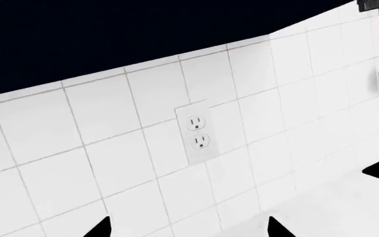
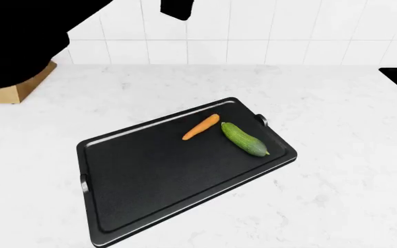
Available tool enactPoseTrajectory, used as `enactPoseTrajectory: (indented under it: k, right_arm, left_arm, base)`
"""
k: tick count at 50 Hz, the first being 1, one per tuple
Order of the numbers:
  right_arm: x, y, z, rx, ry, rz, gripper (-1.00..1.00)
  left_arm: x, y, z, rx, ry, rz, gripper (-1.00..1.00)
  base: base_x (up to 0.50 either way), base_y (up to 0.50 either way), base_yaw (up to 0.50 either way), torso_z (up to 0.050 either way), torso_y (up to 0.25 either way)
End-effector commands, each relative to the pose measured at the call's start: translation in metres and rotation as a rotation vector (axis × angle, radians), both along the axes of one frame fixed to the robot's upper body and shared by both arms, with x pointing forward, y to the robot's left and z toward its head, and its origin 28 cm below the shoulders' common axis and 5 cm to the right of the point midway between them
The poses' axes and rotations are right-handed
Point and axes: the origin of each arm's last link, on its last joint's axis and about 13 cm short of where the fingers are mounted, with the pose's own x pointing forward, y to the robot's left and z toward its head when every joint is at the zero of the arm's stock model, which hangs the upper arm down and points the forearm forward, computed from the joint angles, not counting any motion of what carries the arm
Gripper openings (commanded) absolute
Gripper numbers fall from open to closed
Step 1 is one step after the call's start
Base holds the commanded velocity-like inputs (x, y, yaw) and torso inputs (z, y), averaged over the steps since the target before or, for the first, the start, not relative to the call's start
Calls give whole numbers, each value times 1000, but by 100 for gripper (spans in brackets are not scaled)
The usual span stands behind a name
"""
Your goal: Place the two vegetables and bowl onto the tray for setting up a vegetable dip station.
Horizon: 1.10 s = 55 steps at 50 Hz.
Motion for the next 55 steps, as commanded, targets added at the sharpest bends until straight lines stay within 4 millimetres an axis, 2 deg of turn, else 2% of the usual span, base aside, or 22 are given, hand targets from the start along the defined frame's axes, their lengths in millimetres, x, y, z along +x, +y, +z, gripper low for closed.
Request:
enactPoseTrajectory:
  k: [1,5,6,28,55]
  right_arm:
    - [9,11,-3,-27,-102,-52,100]
    - [11,13,1,94,-74,-1,100]
    - [13,13,0,54,-36,-67,100]
    - [12,9,7,128,-31,-30,100]
    - [11,10,7,92,-87,1,100]
  left_arm:
    - [-29,8,10,-125,-156,123,100]
    - [-34,8,14,-130,-172,110,100]
    - [-35,9,15,-145,-168,107,100]
    - [-37,12,19,-166,-171,104,100]
    - [-45,13,27,-172,-203,110,100]
  base:
    - [0,0,0,0,0]
    - [-74,-468,0,0,0]
    - [-370,-415,0,0,0]
    - [-498,-87,0,0,0]
    - [-280,-486,0,0,0]
